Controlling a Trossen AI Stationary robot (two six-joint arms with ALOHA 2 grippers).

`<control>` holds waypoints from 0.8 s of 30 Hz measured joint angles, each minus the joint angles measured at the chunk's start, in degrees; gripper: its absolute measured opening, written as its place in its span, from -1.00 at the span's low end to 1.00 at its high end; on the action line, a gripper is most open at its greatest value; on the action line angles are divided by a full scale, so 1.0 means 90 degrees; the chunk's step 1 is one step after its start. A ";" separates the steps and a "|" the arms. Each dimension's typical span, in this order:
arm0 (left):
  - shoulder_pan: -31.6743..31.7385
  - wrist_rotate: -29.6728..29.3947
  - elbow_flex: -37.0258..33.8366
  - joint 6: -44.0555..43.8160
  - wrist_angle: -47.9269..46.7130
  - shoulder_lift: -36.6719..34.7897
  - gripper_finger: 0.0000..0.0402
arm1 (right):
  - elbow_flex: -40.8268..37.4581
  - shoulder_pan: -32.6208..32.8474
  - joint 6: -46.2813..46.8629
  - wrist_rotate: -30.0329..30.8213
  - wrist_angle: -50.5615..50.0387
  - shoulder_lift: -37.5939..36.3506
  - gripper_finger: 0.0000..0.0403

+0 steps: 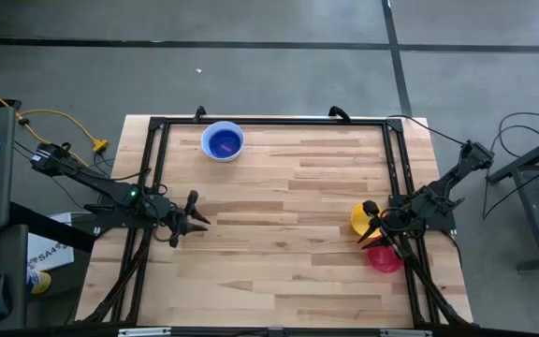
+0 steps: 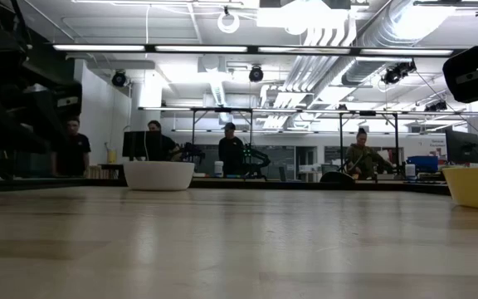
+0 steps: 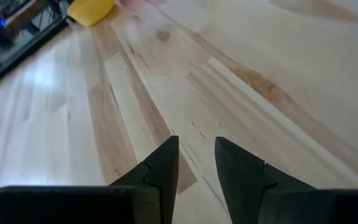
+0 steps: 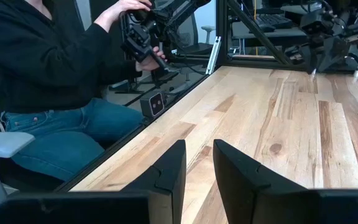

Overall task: Nest bowls inside each other
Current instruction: Stack the yellow bowl on top of the violet bowl

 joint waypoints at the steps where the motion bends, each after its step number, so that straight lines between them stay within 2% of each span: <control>1: 0.0001 -0.0015 0.0000 0.0121 0.0001 0.0000 -0.48 | -0.0001 0.0000 0.0000 0.0000 -0.0002 0.0002 -0.63; 6: 0.0001 -0.0408 0.0000 0.0228 0.0052 -0.0007 -0.48 | 0.0001 0.0000 0.0000 -0.0002 0.0000 -0.0001 -0.63; 12: 0.0001 -0.1251 -0.0002 0.0227 0.0144 -0.0272 -0.48 | 0.0000 0.0000 0.0000 0.0000 -0.0002 0.0000 -0.63; 15: 0.0001 -0.1364 -0.0002 -0.0030 0.0151 -0.0371 -0.48 | -0.0001 0.0000 0.0000 0.0001 0.0000 0.0001 -0.63; 19: 0.0001 -0.1085 -0.0002 -0.0462 0.0133 -0.0367 -0.48 | 0.0000 0.0000 0.0000 0.0000 0.0000 -0.0001 -0.63; 21: 0.0001 -0.0695 -0.0002 -0.0434 0.0094 -0.0367 -0.48 | 0.0000 0.0000 0.0000 0.0000 0.0000 0.0001 -0.63; 24: 0.0001 0.0269 -0.0002 -0.0180 -0.0035 -0.0391 -0.48 | 0.0000 0.0000 0.0000 0.0000 0.0000 0.0000 -0.63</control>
